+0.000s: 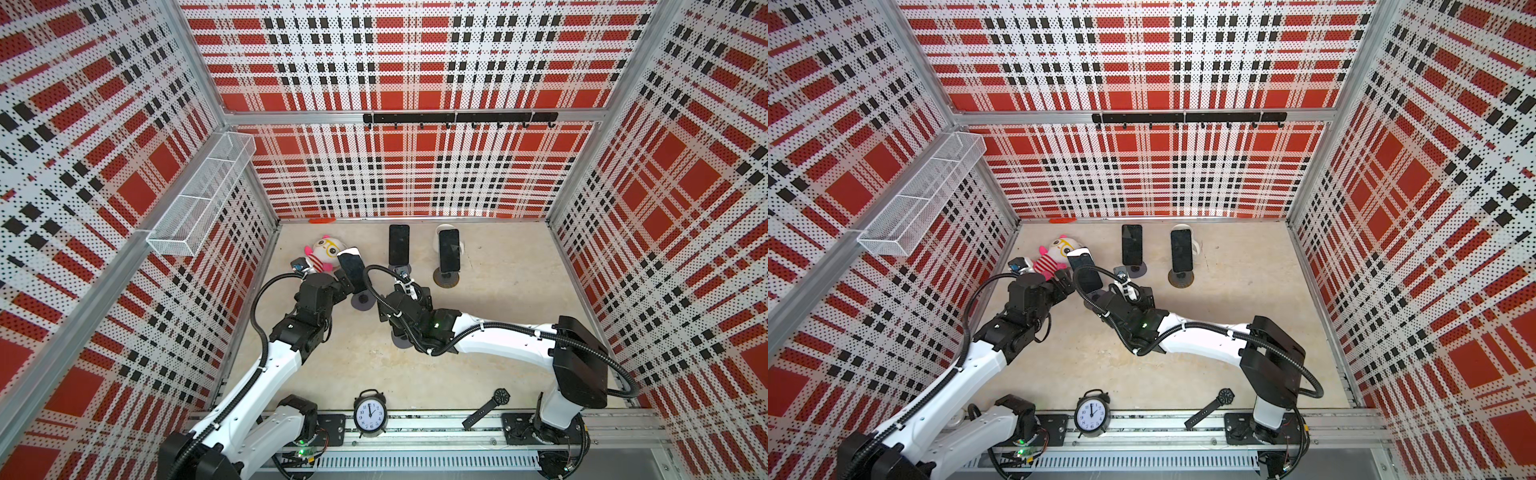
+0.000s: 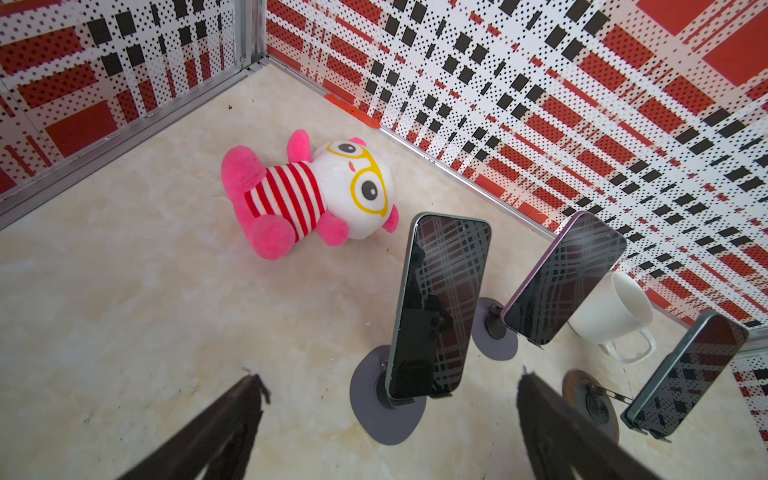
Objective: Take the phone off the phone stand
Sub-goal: 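Close right gripper on the phone's top edge and lift it off the stand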
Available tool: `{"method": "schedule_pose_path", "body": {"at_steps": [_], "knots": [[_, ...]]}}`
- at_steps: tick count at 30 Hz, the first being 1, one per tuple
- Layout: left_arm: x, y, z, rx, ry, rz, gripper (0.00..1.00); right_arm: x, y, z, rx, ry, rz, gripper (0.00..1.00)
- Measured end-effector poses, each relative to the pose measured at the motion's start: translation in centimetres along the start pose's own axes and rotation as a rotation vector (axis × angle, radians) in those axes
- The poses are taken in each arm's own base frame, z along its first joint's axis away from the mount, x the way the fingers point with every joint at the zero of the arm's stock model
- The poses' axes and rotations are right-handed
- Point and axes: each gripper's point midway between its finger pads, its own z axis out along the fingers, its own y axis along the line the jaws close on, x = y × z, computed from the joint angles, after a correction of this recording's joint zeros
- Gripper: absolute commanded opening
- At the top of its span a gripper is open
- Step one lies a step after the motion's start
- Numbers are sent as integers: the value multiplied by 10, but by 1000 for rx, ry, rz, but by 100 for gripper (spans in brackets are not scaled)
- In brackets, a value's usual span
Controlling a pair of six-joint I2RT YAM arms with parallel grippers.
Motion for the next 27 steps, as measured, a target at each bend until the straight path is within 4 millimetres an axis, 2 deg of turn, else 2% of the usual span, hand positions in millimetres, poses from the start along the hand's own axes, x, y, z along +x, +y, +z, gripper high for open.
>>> {"method": "schedule_pose_path", "body": {"at_steps": [12, 18, 21, 27], "knots": [[7, -4, 3, 57, 48, -58, 98, 8, -3, 5, -3, 35, -3, 100], [4, 2, 5, 58, 50, -87, 98, 33, -6, 13, -13, 89, -21, 100], [4, 1, 5, 63, 53, -84, 98, 47, -5, 16, -27, 121, -30, 94], [4, -3, 4, 79, 55, -80, 98, 51, -2, 18, -53, 132, -15, 90]]}}
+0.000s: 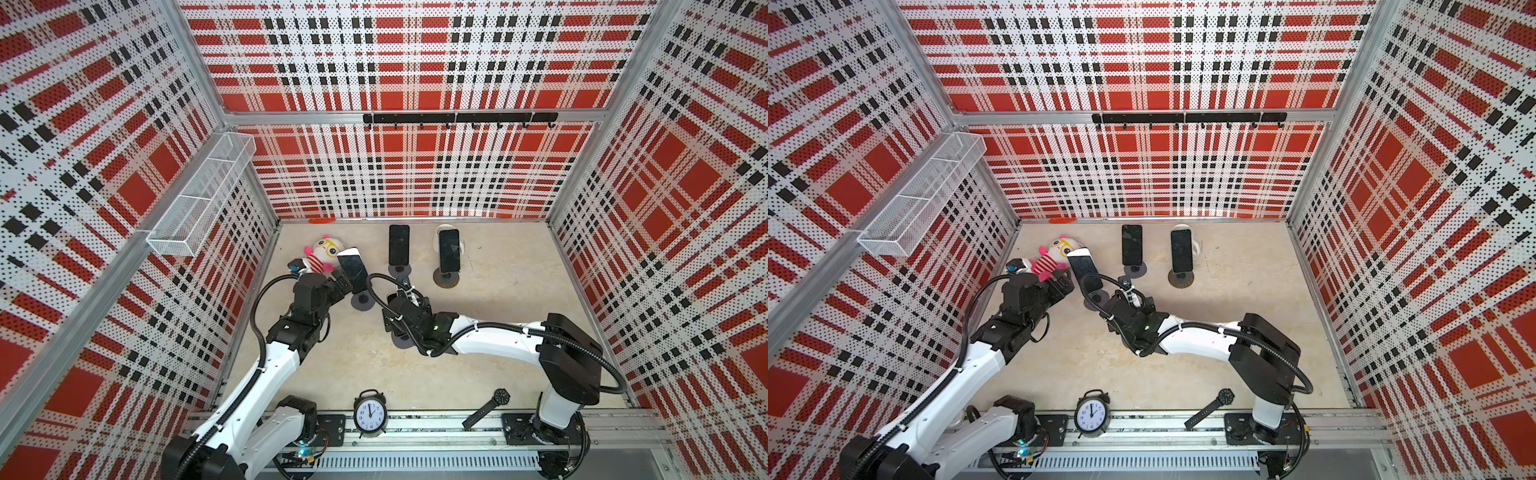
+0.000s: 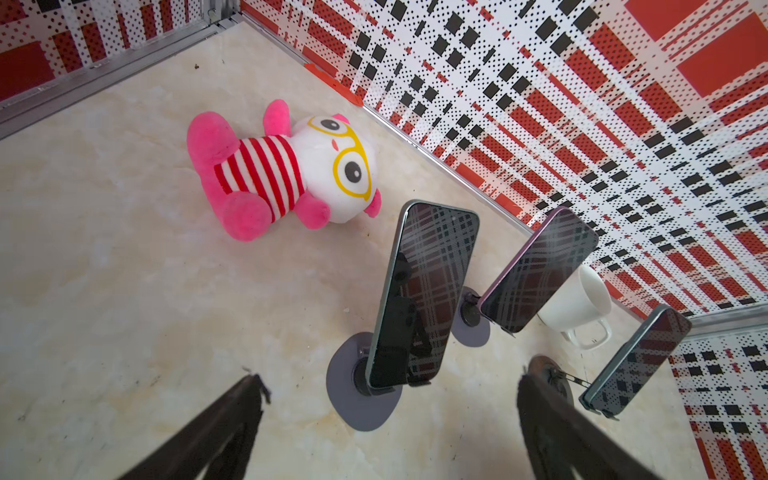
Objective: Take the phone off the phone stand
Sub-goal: 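Close right gripper on the phone's top edge and lift it off the stand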
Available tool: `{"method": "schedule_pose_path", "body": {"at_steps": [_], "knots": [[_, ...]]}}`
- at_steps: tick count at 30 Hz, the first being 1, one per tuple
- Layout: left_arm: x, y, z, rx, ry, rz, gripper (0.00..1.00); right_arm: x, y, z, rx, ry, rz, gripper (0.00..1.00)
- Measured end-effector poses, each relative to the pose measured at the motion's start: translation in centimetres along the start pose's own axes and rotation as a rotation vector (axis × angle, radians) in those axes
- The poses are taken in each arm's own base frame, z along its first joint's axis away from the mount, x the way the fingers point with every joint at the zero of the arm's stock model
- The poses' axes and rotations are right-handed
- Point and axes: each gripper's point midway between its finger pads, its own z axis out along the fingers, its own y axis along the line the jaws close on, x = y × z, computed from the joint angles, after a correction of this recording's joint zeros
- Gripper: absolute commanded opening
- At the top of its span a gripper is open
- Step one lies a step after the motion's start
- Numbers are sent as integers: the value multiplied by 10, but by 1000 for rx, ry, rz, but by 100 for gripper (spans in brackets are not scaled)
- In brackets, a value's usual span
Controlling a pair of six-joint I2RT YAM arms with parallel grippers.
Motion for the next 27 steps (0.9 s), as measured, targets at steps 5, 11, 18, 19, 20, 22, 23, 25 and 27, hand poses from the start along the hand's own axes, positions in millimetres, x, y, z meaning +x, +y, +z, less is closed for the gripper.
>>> {"method": "schedule_pose_path", "body": {"at_steps": [5, 11, 18, 19, 20, 22, 23, 25, 27], "knots": [[-2, -6, -4, 39, -12, -7, 98, 4, 3, 3, -14, 12, -4, 84], [-3, -8, -8, 57, -21, -14, 98, 7, 6, 4, -28, 23, -9, 79], [-2, -8, -8, 59, -22, -25, 98, 6, 7, 4, -30, 21, -18, 69], [-2, -8, -8, 60, -23, -29, 98, 6, 7, 4, -31, 20, -18, 69], [-2, -8, -8, 61, -23, -30, 98, 6, 7, 4, -31, 20, -18, 69], [-2, -8, -7, 61, -23, -33, 98, 6, 7, 4, -31, 20, -18, 69], [-2, -8, -7, 60, -22, -33, 98, 6, 7, 4, -31, 20, -18, 69], [-2, -9, -7, 61, -21, -34, 98, 6, 7, 4, -31, 21, -18, 69], [-1, -9, -7, 63, -20, -34, 98, 6, 7, 4, -31, 21, -19, 70]]}}
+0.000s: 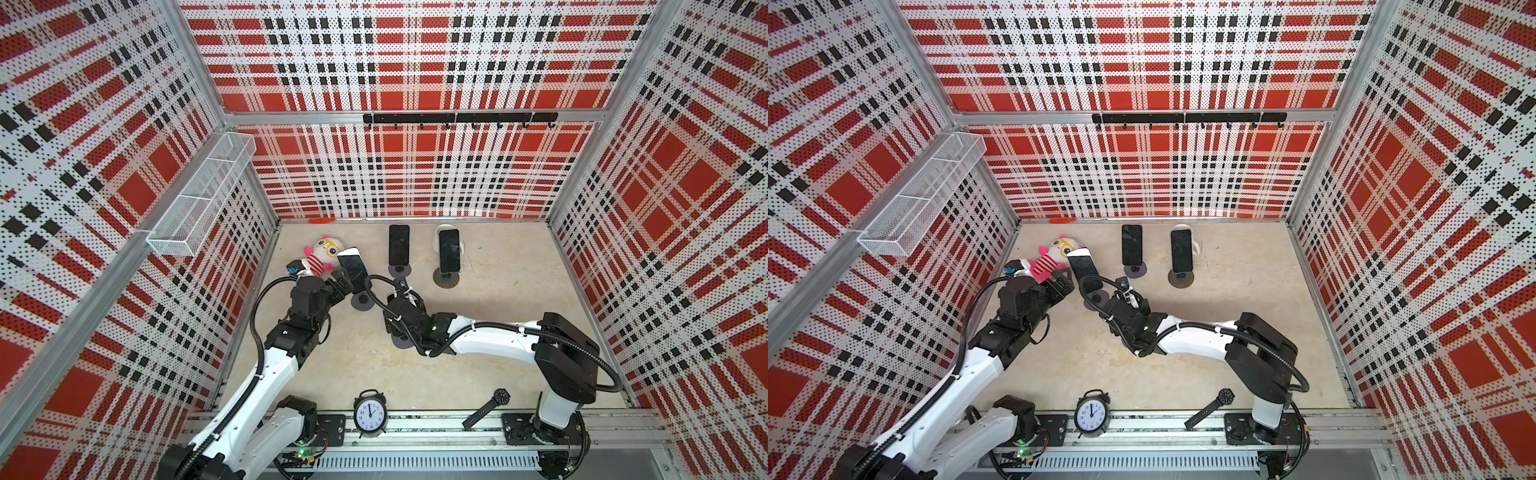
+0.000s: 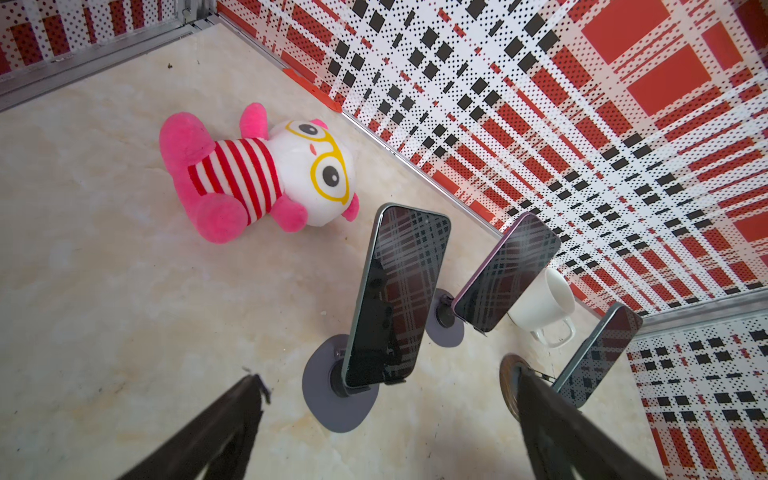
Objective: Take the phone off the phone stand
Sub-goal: 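Close right gripper on the phone's top edge and lift it off the stand, then carry the phone off the stand and lower it flat with right gripper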
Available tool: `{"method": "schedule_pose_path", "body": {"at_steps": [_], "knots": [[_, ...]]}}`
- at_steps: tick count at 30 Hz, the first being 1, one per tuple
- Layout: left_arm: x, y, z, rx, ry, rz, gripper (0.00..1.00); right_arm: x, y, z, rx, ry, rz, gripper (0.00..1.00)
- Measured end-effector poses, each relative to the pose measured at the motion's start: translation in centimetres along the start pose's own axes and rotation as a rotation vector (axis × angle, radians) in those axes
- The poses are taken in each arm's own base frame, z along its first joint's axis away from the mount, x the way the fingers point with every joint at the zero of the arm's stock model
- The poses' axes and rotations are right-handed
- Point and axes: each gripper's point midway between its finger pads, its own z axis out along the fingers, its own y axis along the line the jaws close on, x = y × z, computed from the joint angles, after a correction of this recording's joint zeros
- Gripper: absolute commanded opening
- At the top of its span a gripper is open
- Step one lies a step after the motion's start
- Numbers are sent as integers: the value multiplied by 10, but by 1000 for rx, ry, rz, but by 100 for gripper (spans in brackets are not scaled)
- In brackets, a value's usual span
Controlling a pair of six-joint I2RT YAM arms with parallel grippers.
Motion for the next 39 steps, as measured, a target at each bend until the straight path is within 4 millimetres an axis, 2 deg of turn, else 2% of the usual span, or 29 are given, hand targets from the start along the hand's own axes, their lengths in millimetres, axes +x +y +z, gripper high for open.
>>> {"method": "schedule_pose_path", "body": {"at_steps": [7, 15, 20, 23, 26, 28, 31, 35, 39], "knots": [[0, -1, 0, 3, -2, -3, 98, -4, -6, -7, 20, -5, -21, 71], [5, -5, 1, 33, 9, -3, 98, -37, -7, -32, -1, -80, -6, 71], [13, -20, 1, 88, 33, 23, 98, -59, -9, -43, -6, -120, -20, 72], [22, -29, 3, 111, 52, 35, 98, -72, -18, -52, -5, -143, -22, 72], [31, -35, 6, 123, 69, 47, 98, -92, -41, -64, 6, -177, 10, 72], [35, -39, 8, 128, 72, 56, 98, -106, -63, -72, 17, -201, 53, 72], [39, -41, 10, 121, 69, 63, 98, -116, -93, -81, 38, -215, 100, 72], [39, -41, 16, 96, 39, 71, 98, -118, -136, -86, 72, -198, 155, 73], [42, -49, 19, 86, -3, 95, 98, -108, -172, -86, 97, -132, 197, 73]]}}
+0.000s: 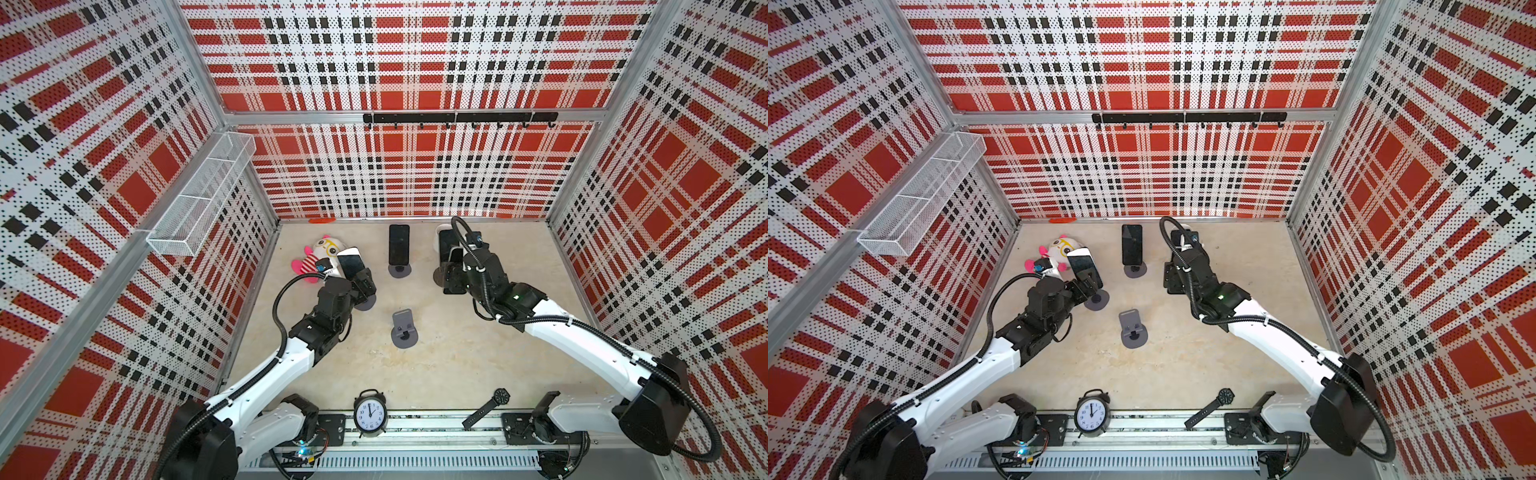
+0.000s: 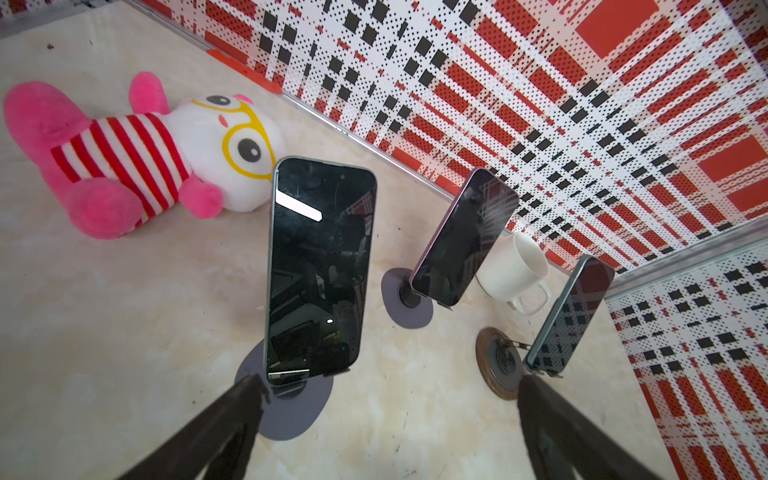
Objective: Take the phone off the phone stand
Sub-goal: 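Carry the phone off the stand and lower it flat with right gripper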
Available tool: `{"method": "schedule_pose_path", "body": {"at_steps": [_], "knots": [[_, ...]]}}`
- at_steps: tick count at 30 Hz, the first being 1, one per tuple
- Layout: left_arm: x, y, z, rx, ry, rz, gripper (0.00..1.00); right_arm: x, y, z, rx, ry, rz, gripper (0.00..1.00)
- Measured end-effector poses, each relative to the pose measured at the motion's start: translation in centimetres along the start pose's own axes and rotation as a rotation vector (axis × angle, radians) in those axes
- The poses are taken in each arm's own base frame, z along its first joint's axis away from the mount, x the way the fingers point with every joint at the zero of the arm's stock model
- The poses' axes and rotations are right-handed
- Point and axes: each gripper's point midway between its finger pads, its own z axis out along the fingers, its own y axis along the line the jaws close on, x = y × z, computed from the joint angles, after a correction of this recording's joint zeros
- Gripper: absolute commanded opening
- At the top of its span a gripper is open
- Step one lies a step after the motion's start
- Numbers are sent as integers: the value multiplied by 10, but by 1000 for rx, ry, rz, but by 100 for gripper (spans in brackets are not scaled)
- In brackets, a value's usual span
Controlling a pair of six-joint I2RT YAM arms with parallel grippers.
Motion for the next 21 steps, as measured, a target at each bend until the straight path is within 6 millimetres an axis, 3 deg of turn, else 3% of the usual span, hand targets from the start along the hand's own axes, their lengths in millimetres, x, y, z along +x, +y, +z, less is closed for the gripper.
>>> {"method": "schedule_pose_path", "body": {"at_steps": [4, 10, 17, 21], "knots": [[10, -11, 7, 9, -7, 43, 98, 14, -20, -1, 27, 72, 7, 73], [27, -22, 22, 3, 36, 117, 98, 48, -17, -5, -14, 221, 28, 73], [29, -64, 12, 174, 61, 171, 98, 78, -16, -10, -47, 346, 72, 74], [22, -75, 6, 224, 40, 175, 98, 92, -18, -11, -54, 396, 83, 73]]}}
